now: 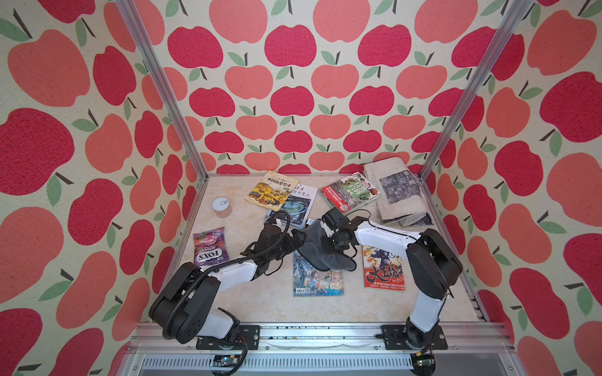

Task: Wipe the cover of the book
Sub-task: Adjust the book at the center of the board.

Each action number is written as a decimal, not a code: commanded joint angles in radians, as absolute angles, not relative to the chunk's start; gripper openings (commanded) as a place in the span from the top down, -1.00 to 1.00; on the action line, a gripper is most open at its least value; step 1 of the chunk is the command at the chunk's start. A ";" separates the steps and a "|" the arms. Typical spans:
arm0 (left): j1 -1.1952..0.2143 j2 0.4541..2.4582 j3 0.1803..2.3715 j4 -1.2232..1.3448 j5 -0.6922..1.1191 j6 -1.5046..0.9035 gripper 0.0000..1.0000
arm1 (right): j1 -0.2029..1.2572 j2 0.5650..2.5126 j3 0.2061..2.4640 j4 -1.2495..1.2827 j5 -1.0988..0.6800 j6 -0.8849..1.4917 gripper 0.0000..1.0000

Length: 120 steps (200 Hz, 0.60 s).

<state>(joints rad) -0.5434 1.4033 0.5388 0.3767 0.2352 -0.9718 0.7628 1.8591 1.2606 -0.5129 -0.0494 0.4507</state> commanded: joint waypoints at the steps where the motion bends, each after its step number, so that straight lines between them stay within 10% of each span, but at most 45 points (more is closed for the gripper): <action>1: -0.555 1.365 0.511 0.323 0.197 -0.966 -0.99 | 0.734 1.922 1.381 -0.580 -0.035 0.390 1.00; 120: -0.567 1.395 0.467 0.380 0.192 -0.985 -0.99 | 0.906 1.612 0.934 -0.517 -0.002 0.523 1.00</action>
